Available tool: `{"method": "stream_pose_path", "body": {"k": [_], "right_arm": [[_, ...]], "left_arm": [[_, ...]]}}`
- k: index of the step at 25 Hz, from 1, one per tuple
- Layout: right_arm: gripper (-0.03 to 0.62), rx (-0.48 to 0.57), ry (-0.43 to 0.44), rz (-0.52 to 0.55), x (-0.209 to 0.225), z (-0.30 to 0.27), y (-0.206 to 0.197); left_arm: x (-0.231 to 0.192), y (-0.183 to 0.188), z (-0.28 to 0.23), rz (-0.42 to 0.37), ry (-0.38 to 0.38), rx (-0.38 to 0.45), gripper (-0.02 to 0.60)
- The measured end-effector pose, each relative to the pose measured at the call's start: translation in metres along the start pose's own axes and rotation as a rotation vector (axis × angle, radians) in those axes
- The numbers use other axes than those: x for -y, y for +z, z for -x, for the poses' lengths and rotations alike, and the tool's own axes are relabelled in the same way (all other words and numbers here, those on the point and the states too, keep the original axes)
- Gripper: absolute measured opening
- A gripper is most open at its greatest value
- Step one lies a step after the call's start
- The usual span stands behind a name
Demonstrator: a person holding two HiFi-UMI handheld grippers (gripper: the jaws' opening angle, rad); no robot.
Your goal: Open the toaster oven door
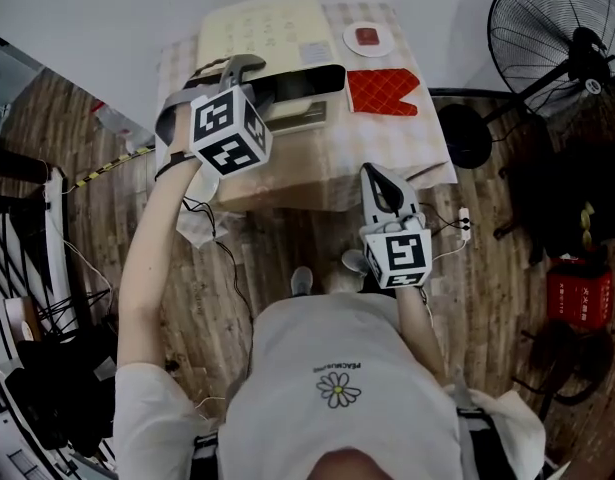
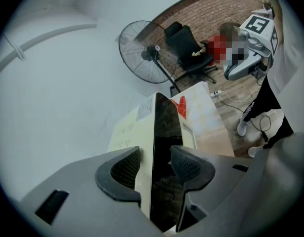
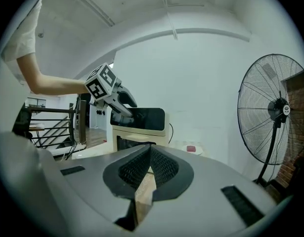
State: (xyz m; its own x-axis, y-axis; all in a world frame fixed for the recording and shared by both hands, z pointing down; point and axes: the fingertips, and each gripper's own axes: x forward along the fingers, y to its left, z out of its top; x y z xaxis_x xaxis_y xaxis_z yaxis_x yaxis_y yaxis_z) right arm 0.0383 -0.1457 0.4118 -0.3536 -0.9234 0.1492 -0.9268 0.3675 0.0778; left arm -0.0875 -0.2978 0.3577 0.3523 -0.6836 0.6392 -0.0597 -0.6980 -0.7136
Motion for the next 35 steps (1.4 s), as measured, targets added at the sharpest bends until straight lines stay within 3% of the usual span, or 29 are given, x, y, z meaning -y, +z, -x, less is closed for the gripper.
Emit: {"method": "stream_pose_path", "body": {"k": [7,9,13,17,23,26,31,35], "right_arm": [[0.015,0.042,0.167,-0.242,-0.011,-0.038,0.023],[0.09,0.061,0.206,-0.294,-0.014,-0.051,0.032],[0.131,0.091,0.255,-0.4,-0.018,-0.074,0.043],[0.168,0.113,0.302,-0.582,-0.019,-0.093,0.041],[0.247,0.142,0.34,-0.964,-0.026,-0.123,0.02],[0.256,0.177,0.351,-1.135,-0.031,-0.141,0.014],[0.255,0.173,0.316,-1.312,-0.04,-0.165,-0.001],[0.255,0.179,0.306,-1.349,-0.047,-0.176,-0.003]], "left_arm": [[0.0,0.0,-0.001,-0.003,-0.013,0.002,0.21],[0.0,0.001,-0.001,-0.007,-0.015,0.004,0.21],[0.0,0.001,-0.001,-0.015,-0.019,0.007,0.21],[-0.001,0.001,-0.001,-0.012,-0.025,0.007,0.21],[0.0,0.002,-0.002,-0.006,-0.024,-0.001,0.21],[-0.001,0.001,-0.002,0.0,-0.023,-0.007,0.209],[-0.001,0.001,-0.002,-0.007,-0.02,-0.021,0.21],[-0.001,0.0,-0.003,-0.005,-0.041,-0.033,0.209]]}}
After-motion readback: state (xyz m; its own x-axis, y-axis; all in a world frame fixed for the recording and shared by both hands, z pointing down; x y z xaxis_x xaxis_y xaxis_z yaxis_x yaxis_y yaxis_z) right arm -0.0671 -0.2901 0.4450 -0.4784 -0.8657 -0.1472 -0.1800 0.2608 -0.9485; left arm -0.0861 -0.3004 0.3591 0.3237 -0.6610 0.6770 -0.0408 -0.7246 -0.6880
